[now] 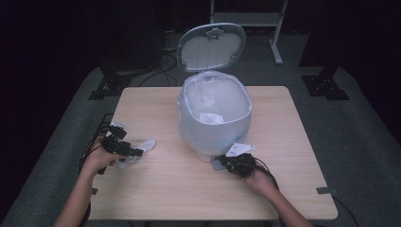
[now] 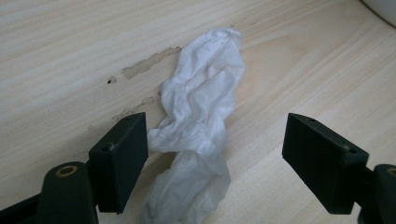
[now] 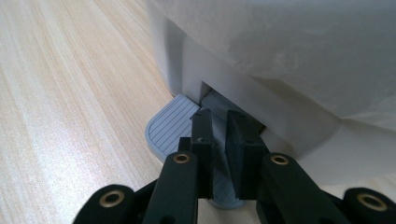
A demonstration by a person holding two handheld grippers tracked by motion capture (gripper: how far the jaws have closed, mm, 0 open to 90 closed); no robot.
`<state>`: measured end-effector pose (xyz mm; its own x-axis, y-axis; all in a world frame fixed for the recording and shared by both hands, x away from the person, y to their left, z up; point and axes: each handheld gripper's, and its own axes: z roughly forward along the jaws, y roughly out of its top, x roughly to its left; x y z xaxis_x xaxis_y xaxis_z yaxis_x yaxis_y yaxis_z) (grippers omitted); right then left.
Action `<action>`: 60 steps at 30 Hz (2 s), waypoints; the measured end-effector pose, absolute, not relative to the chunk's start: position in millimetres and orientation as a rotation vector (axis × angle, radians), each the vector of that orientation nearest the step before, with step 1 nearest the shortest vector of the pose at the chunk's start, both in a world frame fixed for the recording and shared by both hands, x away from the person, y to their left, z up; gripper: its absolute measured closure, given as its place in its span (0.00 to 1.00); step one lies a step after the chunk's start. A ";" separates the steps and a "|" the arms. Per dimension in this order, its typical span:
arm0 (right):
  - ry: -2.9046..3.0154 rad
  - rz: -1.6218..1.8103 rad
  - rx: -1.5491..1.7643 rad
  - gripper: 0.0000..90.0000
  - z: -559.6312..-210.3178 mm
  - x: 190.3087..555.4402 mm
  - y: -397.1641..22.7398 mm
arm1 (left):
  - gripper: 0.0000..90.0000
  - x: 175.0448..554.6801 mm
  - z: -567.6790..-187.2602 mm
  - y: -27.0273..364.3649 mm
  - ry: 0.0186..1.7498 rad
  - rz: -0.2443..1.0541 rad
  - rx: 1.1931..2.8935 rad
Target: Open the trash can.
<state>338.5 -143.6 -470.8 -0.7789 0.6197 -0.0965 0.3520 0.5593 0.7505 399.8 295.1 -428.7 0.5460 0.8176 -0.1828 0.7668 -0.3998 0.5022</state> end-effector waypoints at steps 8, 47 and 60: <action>2.447 1.066 0.796 0.90 -470.9 338.6 -143.8 | 0.33 401.5 -434.2 297.5 1.277 0.156 2.245; 2.449 1.066 0.799 0.89 -470.7 339.2 -144.2 | 0.85 397.0 -450.3 294.9 1.279 0.096 2.245; 2.448 1.065 0.798 0.89 -470.7 339.1 -144.3 | 0.94 393.5 -452.3 293.0 1.231 0.086 2.253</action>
